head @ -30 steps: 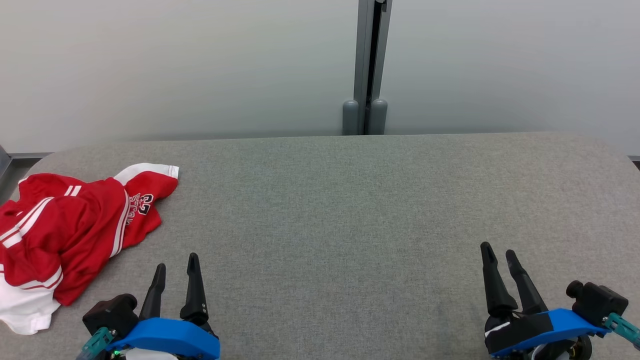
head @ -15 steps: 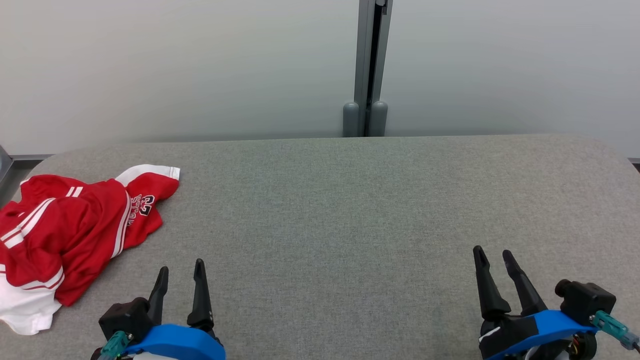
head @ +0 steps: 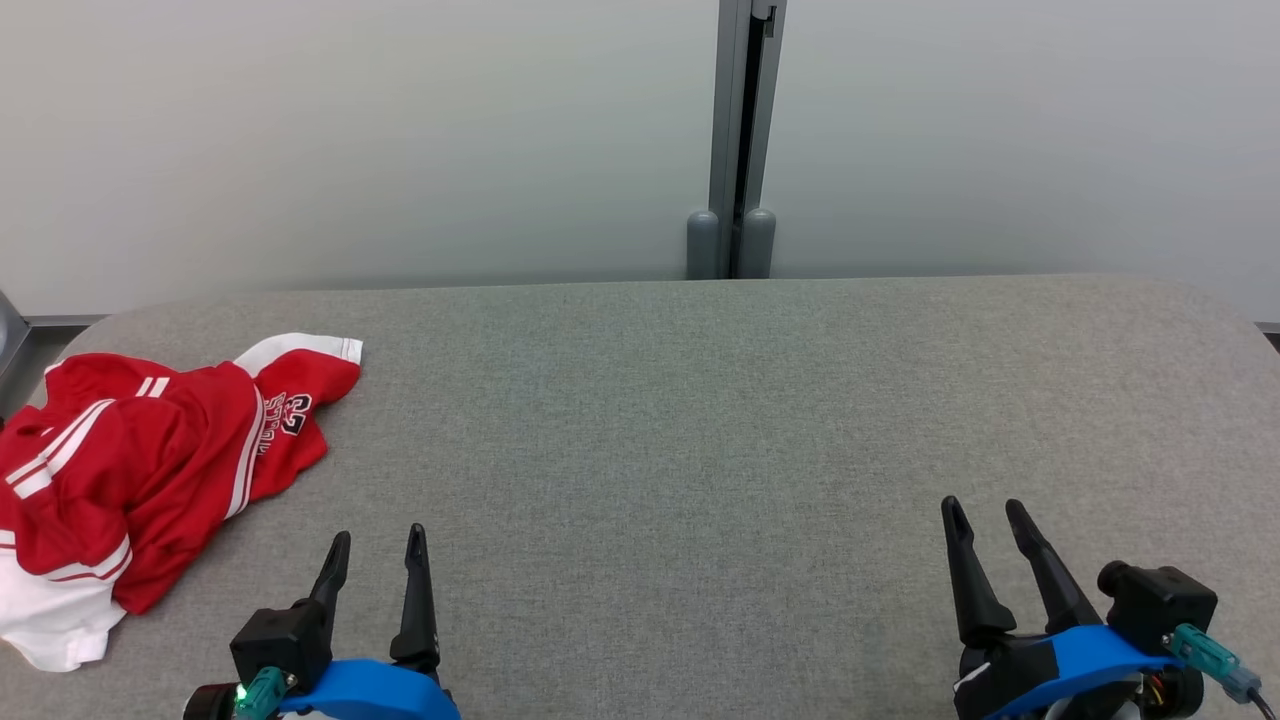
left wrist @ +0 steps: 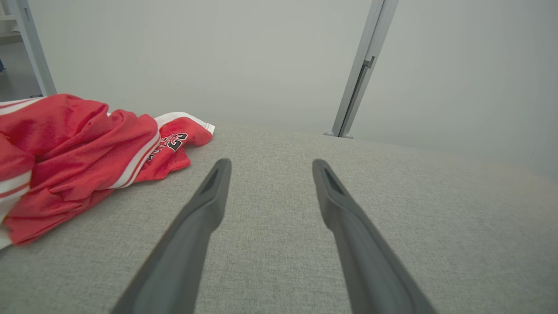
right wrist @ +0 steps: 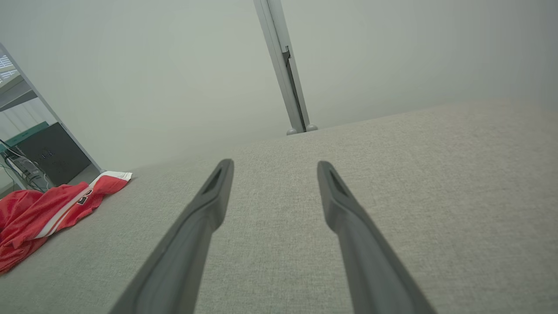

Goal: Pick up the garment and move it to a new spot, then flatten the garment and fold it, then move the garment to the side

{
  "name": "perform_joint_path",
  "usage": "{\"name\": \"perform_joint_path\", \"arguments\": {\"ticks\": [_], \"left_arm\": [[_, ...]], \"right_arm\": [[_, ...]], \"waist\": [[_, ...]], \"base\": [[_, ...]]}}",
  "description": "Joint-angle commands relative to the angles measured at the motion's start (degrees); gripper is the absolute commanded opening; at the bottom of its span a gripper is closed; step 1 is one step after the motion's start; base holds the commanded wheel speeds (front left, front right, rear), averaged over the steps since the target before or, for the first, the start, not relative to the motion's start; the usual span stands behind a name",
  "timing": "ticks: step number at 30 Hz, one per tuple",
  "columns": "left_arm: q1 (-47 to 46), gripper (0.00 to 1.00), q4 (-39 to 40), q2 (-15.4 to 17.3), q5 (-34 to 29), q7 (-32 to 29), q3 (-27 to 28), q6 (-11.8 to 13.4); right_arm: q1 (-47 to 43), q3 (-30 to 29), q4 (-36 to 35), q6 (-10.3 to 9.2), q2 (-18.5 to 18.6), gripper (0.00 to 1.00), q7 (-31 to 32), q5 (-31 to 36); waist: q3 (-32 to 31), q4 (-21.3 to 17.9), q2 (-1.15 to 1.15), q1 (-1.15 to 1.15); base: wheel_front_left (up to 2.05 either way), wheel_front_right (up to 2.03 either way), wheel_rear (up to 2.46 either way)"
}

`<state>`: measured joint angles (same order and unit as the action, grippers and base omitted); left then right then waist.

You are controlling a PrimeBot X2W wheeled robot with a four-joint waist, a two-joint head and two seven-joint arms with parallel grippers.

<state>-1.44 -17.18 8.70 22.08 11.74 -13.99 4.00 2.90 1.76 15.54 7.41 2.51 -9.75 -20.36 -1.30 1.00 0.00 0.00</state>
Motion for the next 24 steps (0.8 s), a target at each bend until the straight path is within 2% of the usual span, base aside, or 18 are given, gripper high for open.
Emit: {"name": "perform_joint_path", "arguments": {"ticks": [1,24], "left_arm": [[0.0,1.0,0.1,0.4,-1.2,0.4,-0.5,0.3],[1.5,1.0,0.5,1.2,-5.8,1.2,-1.7,2.3]], "right_arm": [[-0.6,-0.1,-0.3,0.11,0.5,1.0,-0.5,1.4],[-1.2,0.1,-0.1,0.13,0.6,1.0,-2.1,9.7]], "waist": [[-0.1,0.0,0.0,0.0],[-0.6,0.1,0.0,0.0]], "base": [[0.0,0.0,0.0],[0.0,0.0,0.0]]}}
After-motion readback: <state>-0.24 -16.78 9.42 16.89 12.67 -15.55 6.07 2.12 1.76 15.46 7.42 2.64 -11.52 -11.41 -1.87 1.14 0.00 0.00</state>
